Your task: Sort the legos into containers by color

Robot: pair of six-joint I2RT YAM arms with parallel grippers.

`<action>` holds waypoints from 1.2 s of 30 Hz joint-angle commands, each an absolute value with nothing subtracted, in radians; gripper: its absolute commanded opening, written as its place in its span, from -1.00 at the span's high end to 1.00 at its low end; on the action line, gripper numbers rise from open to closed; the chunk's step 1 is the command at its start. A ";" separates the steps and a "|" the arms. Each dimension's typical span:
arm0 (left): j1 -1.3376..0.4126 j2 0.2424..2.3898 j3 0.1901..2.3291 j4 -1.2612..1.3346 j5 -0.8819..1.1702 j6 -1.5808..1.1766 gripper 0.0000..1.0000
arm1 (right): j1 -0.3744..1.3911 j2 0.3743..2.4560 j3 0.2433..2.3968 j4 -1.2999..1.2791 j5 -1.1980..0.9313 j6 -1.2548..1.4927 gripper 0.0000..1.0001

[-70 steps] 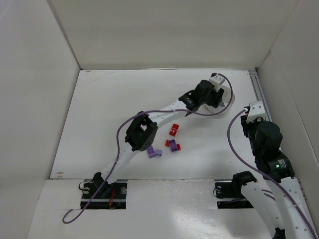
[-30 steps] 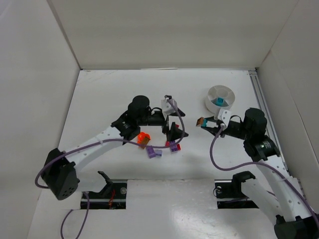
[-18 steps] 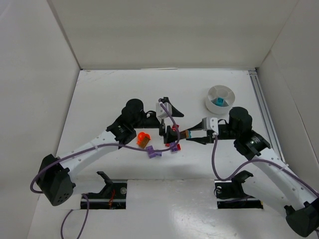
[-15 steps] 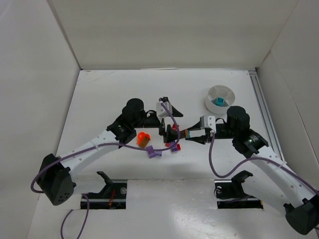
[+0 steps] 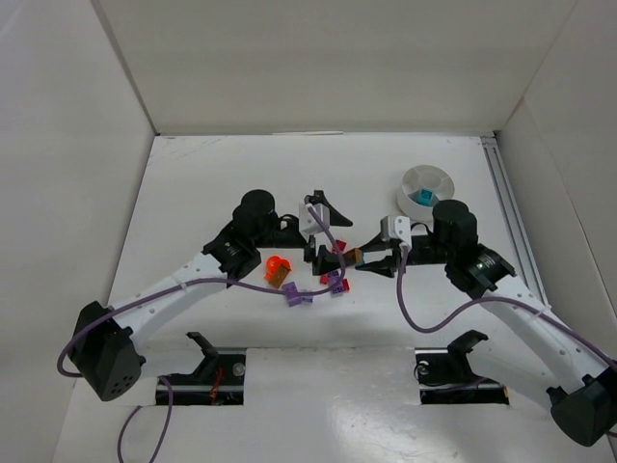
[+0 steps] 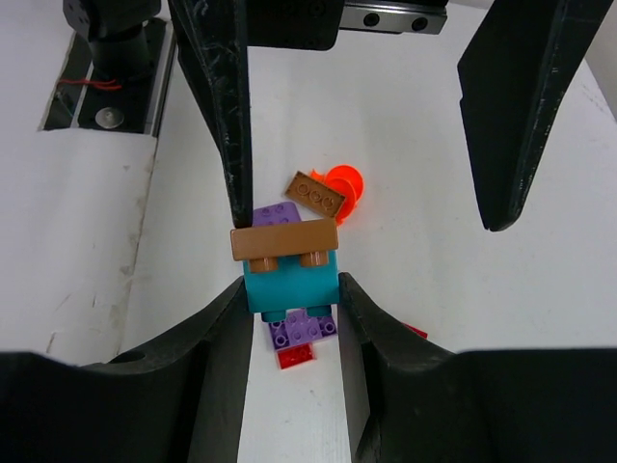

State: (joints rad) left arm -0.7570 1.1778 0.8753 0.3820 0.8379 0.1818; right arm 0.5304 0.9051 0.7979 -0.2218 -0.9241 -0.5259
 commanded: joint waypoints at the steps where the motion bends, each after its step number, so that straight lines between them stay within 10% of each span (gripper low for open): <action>1: -0.773 1.169 0.861 0.247 0.956 0.322 -0.62 | 0.538 0.905 0.871 -0.127 -0.922 -0.511 0.53; 36: -0.773 1.206 0.908 0.387 0.769 0.153 0.08 | 0.558 0.933 0.910 -0.298 -0.879 -0.614 0.55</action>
State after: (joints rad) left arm -0.7746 1.2259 0.8665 0.2958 0.7940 0.1764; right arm 0.5465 0.9257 0.8715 -0.2855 -0.8509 -0.6025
